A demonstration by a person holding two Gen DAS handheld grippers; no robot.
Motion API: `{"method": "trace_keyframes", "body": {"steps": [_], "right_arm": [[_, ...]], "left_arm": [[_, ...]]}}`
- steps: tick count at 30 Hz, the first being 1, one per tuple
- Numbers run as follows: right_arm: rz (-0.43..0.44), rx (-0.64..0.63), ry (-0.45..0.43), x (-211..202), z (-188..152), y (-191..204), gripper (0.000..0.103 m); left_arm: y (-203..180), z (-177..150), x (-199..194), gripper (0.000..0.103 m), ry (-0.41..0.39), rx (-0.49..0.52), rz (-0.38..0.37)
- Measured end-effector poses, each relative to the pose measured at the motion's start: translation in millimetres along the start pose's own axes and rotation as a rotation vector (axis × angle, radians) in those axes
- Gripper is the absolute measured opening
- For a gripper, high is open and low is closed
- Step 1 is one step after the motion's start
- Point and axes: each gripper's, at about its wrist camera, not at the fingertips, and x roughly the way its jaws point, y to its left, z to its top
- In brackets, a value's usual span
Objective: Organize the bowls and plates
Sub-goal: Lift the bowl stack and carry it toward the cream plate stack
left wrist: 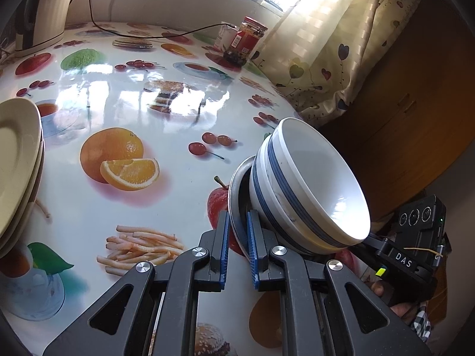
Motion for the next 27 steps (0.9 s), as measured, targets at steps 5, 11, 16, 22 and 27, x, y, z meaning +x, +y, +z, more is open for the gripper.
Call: {"method": "trace_keyframes", "body": {"steps": [5,11,16,22,27], "right_arm": [[0.001,0.0,0.001,-0.4,-0.1,0.0,0.012],[0.006,-0.004,-0.002,-1.2,1.0,0.8,0.012],[0.01,-0.01,-0.001,0.5,1.3,1.3,0.012],[0.029,0.004,-0.003,2.6,2.5,-0.7,0.012],[0.03,0.005,-0.004,2.7,1.7,-1.5,0.012]], "left_arm": [[-0.7,-0.3,-0.2,0.012,-0.003,0.001,0.002],[-0.9,-0.4,-1.4,0.012,-0.005,-0.001,0.01],[2.1,-0.5,0.4,0.012,0.003,-0.012,0.009],[0.0,-0.2,1.6,0.012,0.001,-0.008,0.014],[-2.1,0.1,0.5,0.012,-0.005,0.001,0.02]]}}
